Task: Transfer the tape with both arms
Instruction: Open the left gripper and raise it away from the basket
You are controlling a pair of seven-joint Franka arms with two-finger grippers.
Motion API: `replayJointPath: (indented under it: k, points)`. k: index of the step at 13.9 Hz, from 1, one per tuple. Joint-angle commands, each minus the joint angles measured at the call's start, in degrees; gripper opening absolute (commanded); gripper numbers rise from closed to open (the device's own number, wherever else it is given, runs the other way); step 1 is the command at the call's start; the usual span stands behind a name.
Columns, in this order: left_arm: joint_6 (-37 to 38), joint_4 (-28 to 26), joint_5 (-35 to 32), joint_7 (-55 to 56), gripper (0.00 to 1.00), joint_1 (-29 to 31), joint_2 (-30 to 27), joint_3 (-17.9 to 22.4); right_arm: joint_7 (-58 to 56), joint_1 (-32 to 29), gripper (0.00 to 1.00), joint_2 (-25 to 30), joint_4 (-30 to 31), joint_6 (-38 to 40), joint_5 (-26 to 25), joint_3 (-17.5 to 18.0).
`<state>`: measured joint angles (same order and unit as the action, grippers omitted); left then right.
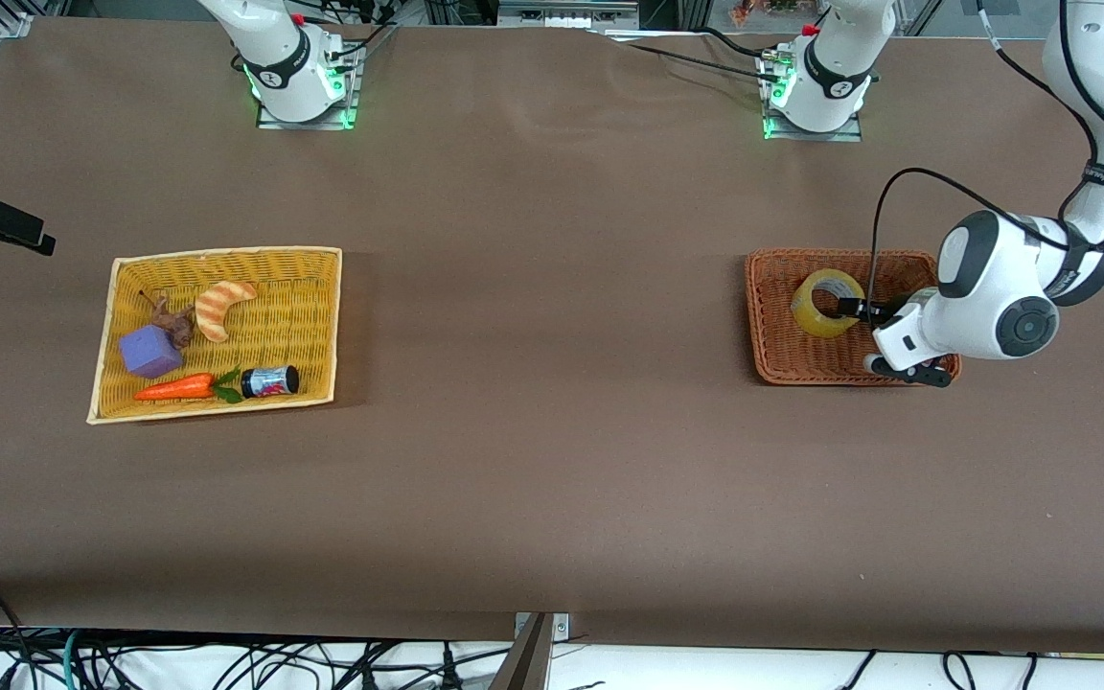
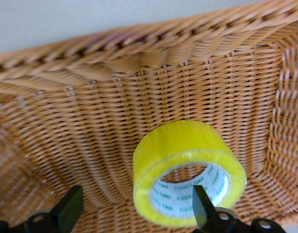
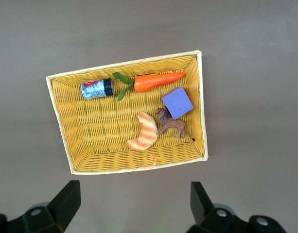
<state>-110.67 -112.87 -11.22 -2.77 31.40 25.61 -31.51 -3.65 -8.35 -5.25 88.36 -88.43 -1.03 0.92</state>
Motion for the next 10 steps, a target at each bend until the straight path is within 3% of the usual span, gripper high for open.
replayJointPath:
  k: [1,5,8,10]
  points:
    - [9.3,4.4,4.8,-1.1,1.00,0.7,-6.9,-0.7,-0.7,-0.1,1.00,-0.4,-1.2,0.4,0.9,-0.1]
    - [19.0,10.7,5.2,-1.0,1.00,0.5,-13.0,-4.1,-0.7,-0.1,1.00,-0.4,-1.2,0.4,0.9,-0.1]
    - [19.7,12.5,5.5,-1.1,1.00,0.4,-14.1,-5.6,-0.7,-0.1,1.00,-0.4,-1.2,0.4,0.9,-0.1]
    - [19.9,12.5,6.9,-1.2,1.00,-2.6,-17.1,-4.1,-0.7,-0.1,1.00,-0.4,-1.2,0.4,0.9,-0.1]
